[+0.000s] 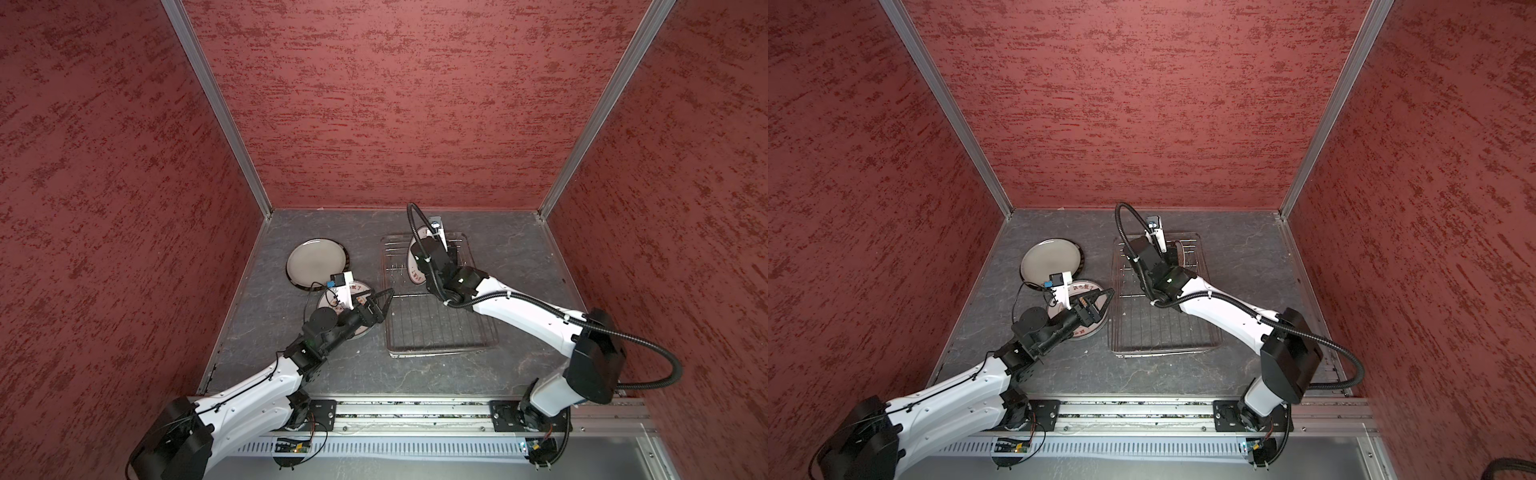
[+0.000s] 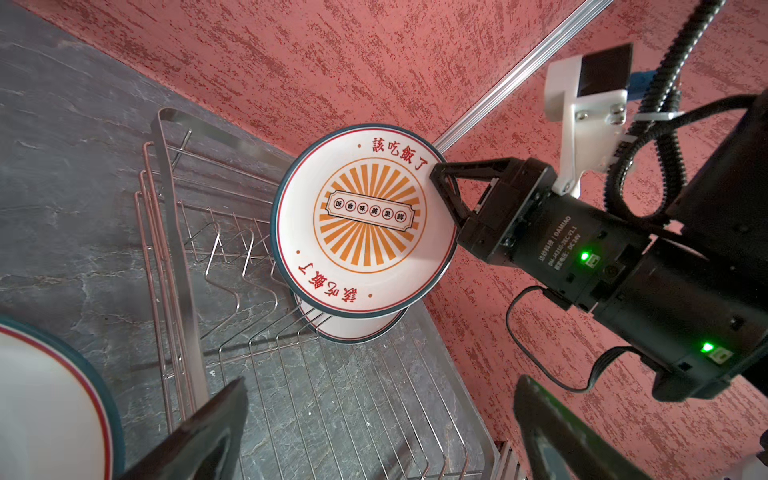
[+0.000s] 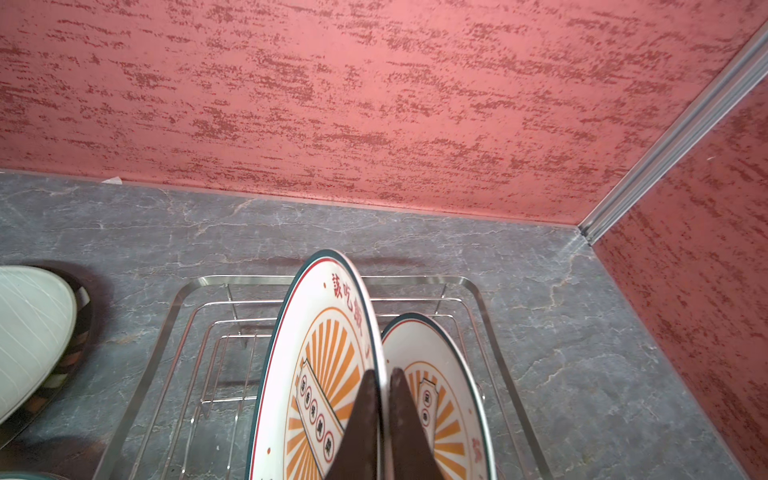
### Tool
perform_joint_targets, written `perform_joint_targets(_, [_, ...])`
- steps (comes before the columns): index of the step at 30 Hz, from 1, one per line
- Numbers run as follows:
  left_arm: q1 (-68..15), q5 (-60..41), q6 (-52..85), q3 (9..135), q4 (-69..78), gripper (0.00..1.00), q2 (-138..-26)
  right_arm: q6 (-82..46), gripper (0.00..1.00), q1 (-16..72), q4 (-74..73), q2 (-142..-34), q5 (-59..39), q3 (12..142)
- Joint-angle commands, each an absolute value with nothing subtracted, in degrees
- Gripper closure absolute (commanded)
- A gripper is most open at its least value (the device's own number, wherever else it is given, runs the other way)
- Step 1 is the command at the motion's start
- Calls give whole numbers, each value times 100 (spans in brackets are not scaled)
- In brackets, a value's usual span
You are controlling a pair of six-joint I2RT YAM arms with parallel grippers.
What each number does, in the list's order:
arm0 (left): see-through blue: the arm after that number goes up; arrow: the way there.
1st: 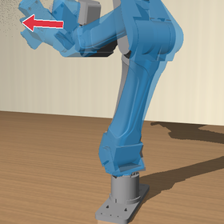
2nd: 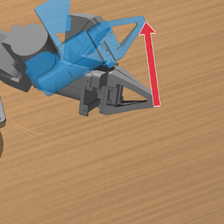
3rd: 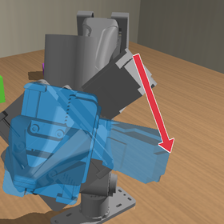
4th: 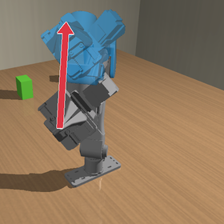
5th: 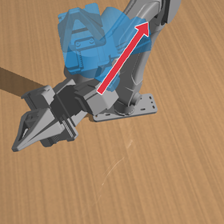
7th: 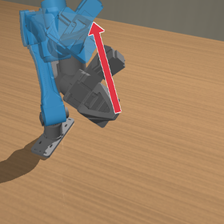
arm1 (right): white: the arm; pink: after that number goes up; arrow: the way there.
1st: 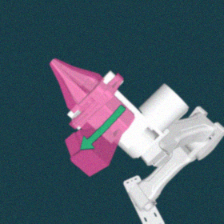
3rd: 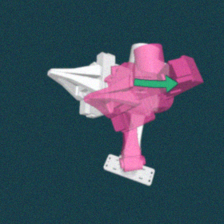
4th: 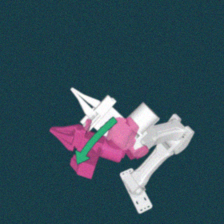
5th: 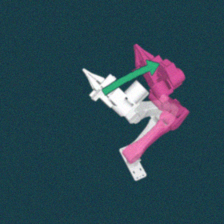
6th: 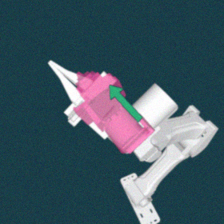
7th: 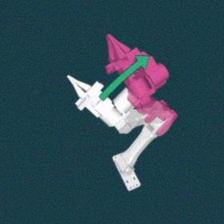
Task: Unload the plates from the dish rack
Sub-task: 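Lift the sunburst plate from the rack with the right gripper toward the left gripper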
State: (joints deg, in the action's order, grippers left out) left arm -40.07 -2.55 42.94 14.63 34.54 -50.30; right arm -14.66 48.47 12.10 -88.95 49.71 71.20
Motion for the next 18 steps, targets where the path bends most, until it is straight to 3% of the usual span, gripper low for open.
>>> perform_joint_targets(1, [-4069,-348,4176,1287,3996,1,-5069,-1321,100,4887,428,-8373,5212,6783])
perform_joint_targets(14, [-4065,-483,3576,1283,3577,1,-4402,-1511,100,4809,-1289,-6195,3299,4722])
perform_joint_targets(18, [-4056,-681,3526,1283,3553,0,-4276,-1696,100,4548,-2144,-5643,2181,3970])
